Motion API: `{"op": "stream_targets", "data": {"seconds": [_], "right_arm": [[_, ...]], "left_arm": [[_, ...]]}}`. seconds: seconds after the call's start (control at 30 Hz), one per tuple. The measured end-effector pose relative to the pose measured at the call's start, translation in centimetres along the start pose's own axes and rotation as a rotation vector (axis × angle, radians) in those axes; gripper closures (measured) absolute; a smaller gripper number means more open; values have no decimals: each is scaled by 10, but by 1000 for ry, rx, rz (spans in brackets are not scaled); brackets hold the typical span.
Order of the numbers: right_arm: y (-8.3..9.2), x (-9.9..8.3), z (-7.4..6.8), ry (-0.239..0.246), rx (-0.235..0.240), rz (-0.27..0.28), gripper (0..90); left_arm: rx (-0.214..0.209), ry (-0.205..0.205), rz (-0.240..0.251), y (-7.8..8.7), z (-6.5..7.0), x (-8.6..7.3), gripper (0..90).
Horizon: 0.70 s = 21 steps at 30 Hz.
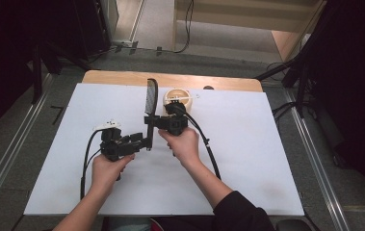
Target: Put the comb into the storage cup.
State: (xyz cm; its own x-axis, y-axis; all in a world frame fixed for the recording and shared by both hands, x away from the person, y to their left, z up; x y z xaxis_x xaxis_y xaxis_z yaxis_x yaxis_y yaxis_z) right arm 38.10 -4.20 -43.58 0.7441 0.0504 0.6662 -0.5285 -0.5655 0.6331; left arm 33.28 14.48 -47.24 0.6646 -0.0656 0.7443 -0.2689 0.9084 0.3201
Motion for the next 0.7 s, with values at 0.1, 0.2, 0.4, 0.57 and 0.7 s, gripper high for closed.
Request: {"op": "stream_targets", "data": {"seconds": [0.1, 0.2, 0.4, 0.57, 0.7], "right_arm": [[1, 0, 1, 13, -12, -1, 700], [3, -1, 2, 22, -19, 6, 700], [7, 0, 6, 42, -44, 30, 700], [11, 1, 9, 60, -61, 45, 700], [13, 1, 11, 60, -61, 49, 700]], "left_arm": [[-3, -13, -45, 1, 2, 0, 332], [7, -19, -92, 3, 3, -1, 322], [8, -39, -166, 4, 5, -3, 297], [3, -50, -238, 1, 7, -8, 296], [41, -85, -306, -1, 6, -12, 296]]}}
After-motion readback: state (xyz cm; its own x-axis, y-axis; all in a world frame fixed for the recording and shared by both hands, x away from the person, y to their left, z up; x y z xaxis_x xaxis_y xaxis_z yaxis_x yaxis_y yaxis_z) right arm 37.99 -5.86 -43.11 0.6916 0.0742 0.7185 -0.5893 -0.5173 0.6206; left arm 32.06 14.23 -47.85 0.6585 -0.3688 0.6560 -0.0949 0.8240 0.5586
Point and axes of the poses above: each handheld gripper's, and its own axes: y roughly backward along the jaws, x roughly out of its top, z roughly to its right, the point moved 2 cm from there along -y, roughly forward along the jaws, and after that the axes turned 13 degrees about -x, right-handed, at the moved point
